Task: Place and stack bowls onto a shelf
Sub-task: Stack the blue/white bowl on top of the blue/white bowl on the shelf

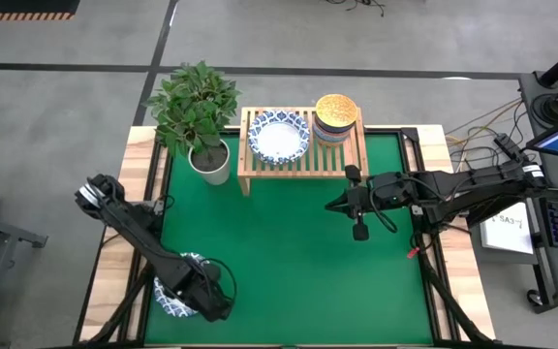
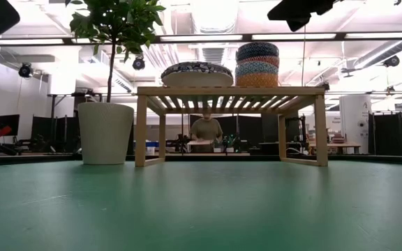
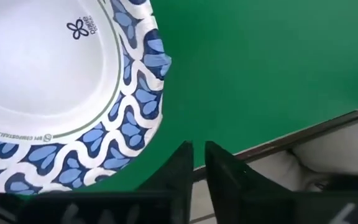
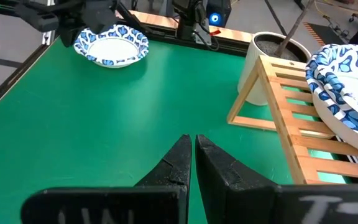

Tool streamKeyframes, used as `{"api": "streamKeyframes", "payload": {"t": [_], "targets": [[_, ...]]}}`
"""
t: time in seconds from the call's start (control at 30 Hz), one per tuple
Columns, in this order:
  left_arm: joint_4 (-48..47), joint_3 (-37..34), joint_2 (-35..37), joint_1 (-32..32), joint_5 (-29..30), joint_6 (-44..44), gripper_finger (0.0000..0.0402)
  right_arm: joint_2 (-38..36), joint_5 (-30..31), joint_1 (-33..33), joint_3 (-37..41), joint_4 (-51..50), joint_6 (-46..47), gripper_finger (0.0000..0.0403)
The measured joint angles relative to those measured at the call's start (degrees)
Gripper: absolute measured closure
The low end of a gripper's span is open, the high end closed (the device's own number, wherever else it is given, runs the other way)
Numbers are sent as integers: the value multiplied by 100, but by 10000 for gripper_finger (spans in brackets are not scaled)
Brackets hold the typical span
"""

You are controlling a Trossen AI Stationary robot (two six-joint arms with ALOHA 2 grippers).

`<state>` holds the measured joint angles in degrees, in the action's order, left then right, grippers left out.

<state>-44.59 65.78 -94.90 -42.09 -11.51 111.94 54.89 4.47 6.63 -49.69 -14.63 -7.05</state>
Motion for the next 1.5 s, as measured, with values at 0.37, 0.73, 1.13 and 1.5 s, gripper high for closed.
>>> {"api": "streamKeyframes", "payload": {"t": [0.37, 0.73, 1.13, 1.5], "targets": [[-2076, 1009, -805, -15, -69, -659, 256, 1, -18, 0, 0, 1, 94, 390], [-1837, 1233, -1512, -9, -1, -1259, 257, 4, -20, 0, 0, -4, 199, 390], [-1847, 1217, -1608, -9, 34, -1264, 386, 4, -20, 0, 2, -11, 269, 390], [-2466, 2551, -1594, -13, 727, -3500, 400, -7, -46, 0, 65, -560, 319, 390]]}}
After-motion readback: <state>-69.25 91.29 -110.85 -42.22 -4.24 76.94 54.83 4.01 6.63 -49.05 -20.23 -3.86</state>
